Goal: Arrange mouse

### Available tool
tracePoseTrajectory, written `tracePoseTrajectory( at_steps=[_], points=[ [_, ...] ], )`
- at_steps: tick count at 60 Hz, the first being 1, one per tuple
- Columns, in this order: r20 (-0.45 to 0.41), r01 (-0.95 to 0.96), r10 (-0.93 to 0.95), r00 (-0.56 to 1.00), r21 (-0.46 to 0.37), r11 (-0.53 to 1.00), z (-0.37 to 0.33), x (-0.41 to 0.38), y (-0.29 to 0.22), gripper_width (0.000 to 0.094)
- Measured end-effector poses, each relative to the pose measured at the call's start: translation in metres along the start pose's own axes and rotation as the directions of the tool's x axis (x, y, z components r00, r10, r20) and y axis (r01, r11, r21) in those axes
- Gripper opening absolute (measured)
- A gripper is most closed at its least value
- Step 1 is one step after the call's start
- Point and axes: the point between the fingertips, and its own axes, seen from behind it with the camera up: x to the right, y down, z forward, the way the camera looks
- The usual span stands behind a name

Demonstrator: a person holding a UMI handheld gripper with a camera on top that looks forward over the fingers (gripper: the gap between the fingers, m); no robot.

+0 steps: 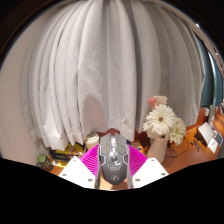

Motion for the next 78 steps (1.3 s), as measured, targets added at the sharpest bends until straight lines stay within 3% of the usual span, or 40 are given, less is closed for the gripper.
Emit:
tracePoseTrajectory(
  at_steps=[7, 15, 25, 32, 34, 35, 43, 52, 56, 58, 60, 78],
  points=[
    [0.063, 0.028, -0.025, 0.998, -0.040, 0.999, -0.003, -0.077, 0.031, 0.0375],
    [0.092, 0.066, -0.050, 0.995, -0.177, 0.982, 0.012, -0.133, 0.130, 0.0371],
    [0.077, 0.097, -0.074, 0.994, -0.374, 0.923, 0.029, -0.147, 0.267, 0.0367],
    [0.050, 0.108, -0.096, 0.994, -0.451, 0.886, 0.033, -0.137, 0.326, 0.0367],
    [0.038, 0.099, -0.091, 0.995, -0.468, 0.878, 0.032, -0.134, 0.337, 0.0330],
    [0.037, 0.094, -0.087, 0.996, -0.476, 0.874, 0.032, -0.132, 0.340, 0.0368],
    [0.013, 0.057, -0.058, 0.998, -0.462, 0.885, 0.033, -0.131, 0.340, 0.0384],
    [0.021, 0.058, -0.055, 0.998, -0.466, 0.883, 0.035, -0.132, 0.341, 0.0507],
    [0.034, 0.061, -0.051, 0.998, -0.494, 0.867, 0.032, -0.132, 0.345, 0.0622],
    [0.038, 0.062, -0.050, 0.998, -0.498, 0.865, 0.028, -0.130, 0.343, 0.0764],
    [0.039, 0.063, -0.050, 0.998, -0.494, 0.867, 0.025, -0.130, 0.338, 0.0837],
    [0.070, 0.052, -0.028, 0.997, -0.368, 0.929, -0.088, -0.111, 0.249, 0.0854]
  ],
)
